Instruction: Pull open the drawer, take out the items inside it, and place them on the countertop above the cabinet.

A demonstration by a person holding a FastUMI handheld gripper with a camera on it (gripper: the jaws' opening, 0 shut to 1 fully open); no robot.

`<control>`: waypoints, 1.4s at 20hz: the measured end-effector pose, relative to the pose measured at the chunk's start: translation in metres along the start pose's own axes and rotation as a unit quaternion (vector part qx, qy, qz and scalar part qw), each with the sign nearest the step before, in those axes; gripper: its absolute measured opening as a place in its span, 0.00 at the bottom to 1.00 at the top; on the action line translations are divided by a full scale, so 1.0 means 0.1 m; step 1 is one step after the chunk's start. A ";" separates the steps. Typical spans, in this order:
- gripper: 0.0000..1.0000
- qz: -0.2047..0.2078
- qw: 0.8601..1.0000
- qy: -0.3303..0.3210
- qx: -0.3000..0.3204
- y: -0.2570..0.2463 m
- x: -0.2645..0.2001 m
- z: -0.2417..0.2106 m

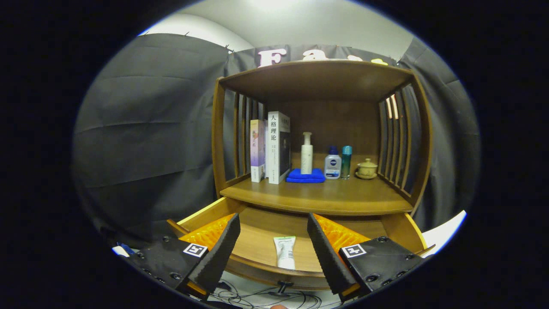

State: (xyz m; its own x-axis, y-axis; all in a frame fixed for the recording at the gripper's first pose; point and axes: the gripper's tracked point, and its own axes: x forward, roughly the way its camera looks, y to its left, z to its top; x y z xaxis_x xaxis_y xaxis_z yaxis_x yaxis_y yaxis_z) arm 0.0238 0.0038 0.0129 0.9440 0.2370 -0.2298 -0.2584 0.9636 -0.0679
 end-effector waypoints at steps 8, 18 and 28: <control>0.98 0.055 0.993 0.086 -0.055 -0.05 0.46 -0.03; 0.98 0.112 0.962 0.242 -0.060 -0.12 1.01 -0.34; 0.98 0.153 0.905 0.384 -0.101 -0.16 1.17 -1.02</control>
State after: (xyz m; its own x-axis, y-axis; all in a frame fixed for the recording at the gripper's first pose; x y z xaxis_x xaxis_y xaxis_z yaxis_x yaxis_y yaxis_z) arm 0.1175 0.0036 -0.1123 0.4213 0.2591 -0.8691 -0.5895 0.8065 -0.0454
